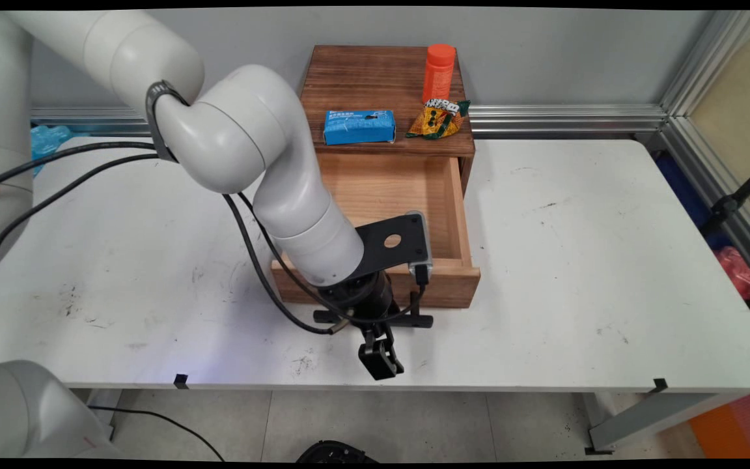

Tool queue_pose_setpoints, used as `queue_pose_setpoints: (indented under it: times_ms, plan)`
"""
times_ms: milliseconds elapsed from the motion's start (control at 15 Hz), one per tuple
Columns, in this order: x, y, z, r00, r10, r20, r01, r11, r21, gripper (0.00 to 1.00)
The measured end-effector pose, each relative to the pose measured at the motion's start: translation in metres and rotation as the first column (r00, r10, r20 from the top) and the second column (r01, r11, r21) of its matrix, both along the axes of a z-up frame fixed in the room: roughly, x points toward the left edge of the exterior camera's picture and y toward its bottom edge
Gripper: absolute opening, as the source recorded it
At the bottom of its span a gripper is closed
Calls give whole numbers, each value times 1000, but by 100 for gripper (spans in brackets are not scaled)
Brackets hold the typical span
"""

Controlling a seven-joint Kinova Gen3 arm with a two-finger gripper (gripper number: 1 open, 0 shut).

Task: Open the drawer

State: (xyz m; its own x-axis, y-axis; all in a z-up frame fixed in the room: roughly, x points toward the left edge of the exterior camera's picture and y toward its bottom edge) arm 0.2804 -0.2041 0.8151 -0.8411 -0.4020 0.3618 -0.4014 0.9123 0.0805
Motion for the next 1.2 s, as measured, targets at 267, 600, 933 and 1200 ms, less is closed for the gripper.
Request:
queue_pose_setpoints:
  times_ms: [267,600,933,1200]
  plan:
    - [-2,6,1,1000,-4,-4,4,1000,11,100]
    - [-5,10,2,1000,-8,-11,8,1000,20,100]
    - [-9,14,3,1000,-12,-18,12,1000,27,100]
    - [-10,15,4,1000,-15,-22,16,999,29,100]
